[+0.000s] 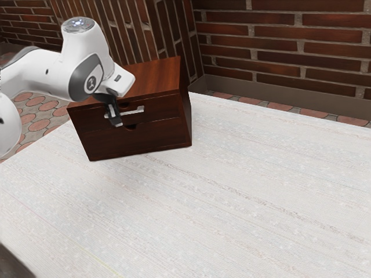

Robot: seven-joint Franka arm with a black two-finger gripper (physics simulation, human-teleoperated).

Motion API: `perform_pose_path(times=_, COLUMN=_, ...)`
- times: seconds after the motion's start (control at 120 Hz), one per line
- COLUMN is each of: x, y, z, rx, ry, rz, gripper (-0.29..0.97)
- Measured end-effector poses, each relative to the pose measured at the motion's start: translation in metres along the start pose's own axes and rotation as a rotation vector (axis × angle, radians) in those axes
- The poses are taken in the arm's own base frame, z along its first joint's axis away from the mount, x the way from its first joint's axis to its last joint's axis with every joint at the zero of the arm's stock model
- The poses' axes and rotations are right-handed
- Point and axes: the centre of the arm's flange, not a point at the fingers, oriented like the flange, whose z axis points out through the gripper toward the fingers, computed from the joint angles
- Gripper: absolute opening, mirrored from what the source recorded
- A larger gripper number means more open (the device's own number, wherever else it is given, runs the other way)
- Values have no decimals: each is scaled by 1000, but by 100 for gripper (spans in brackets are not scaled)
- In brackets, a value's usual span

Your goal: Pull the drawer handle with one arm to open the drawer

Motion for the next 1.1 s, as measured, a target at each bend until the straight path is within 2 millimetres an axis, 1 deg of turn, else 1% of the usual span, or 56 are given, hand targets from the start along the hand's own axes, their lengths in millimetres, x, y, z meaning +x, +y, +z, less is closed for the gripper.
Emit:
perform_pose_path(times=0.108, x=6, y=3, z=-3, rx=0, ry=9, rz=-8, gripper=20)
perform_pose_path(times=0.217, x=8, y=-2, z=-15, rx=23, ry=25, rz=-23, gripper=19)
perform_pose_path(times=0.267, x=8, y=-4, z=-17, rx=31, ry=29, rz=-29, gripper=18)
perform_pose_path(times=0.392, x=6, y=-11, z=-3, rx=30, ry=21, rz=-48, gripper=18)
perform_pose_path(times=0.592, x=8, y=-11, z=9, rx=27, ry=17, rz=-59, gripper=19)
perform_pose_path(times=0.675, x=11, y=-11, z=14, rx=28, ry=14, rz=-59, gripper=24)
perform_pose_path(times=0.725, x=12, y=-10, z=16, rx=26, ry=14, rz=-59, gripper=23)
perform_pose_path(times=0.983, x=22, y=-4, z=15, rx=23, ry=29, rz=-36, gripper=15)
perform_pose_path(times=1.1, x=22, y=-4, z=14, rx=27, ry=34, rz=-15, gripper=12)
